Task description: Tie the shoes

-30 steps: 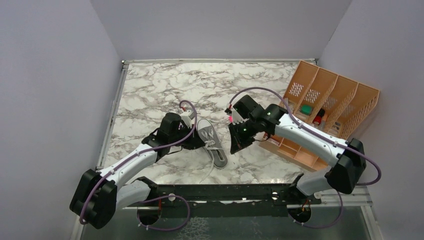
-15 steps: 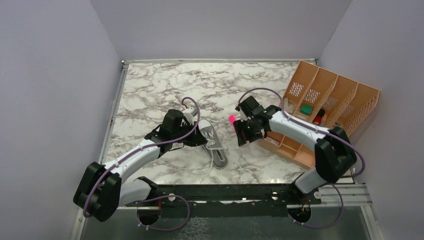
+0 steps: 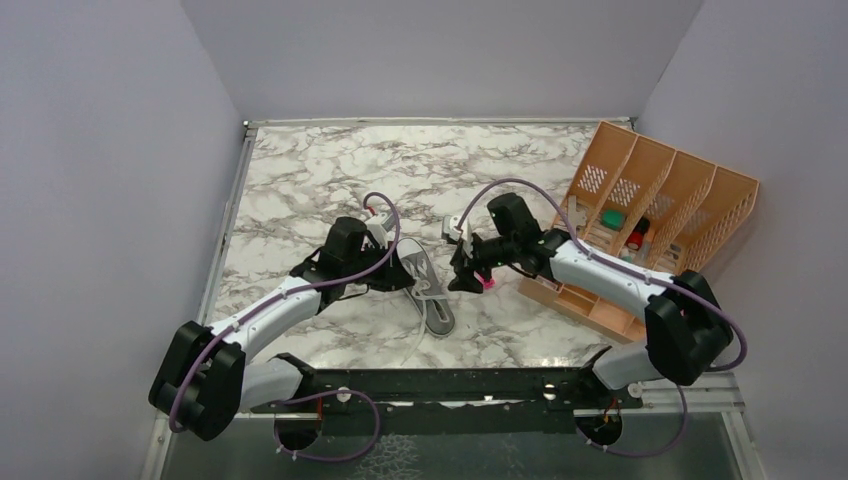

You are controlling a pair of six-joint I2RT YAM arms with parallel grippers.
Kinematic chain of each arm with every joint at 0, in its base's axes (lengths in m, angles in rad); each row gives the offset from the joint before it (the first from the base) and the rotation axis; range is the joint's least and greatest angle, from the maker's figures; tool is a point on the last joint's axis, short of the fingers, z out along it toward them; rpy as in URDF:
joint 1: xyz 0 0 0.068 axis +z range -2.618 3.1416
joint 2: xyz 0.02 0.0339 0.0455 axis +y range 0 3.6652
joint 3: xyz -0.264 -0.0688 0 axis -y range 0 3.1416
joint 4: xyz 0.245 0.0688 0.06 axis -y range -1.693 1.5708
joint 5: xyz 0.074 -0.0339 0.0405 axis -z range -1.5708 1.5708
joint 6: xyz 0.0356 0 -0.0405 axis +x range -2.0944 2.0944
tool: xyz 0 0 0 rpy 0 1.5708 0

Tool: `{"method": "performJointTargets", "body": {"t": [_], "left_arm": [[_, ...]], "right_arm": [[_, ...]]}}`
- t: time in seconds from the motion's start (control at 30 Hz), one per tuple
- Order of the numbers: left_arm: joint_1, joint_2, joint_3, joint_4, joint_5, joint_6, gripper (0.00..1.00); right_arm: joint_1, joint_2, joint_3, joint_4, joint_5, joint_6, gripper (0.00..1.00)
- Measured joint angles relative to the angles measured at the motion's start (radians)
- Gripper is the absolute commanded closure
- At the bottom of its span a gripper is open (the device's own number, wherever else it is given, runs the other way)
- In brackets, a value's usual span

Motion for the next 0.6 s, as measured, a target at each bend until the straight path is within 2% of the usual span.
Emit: {"method": "performJointTargets", "body": {"t": [0.17,0.3,0.6], "left_arm": [[0.000,-0.003,-0.001,0.010,0.004,-0.012,1.00],[0.000,-0.006,-0.002,0.013,0.004,-0.018,1.00],[0.000,-0.013,-0.002,0.011,0.004,-0.026,1.00]], "right_arm": [[0.024,0.100,0.003,0.034,-0.099,-0.126,0.48],[0.050,0.114,-0.057,0.132,-0.111,-0.137,0.51],[0.055,0.146,-0.095,0.253,-0.121,-0.125,0.70]]}}
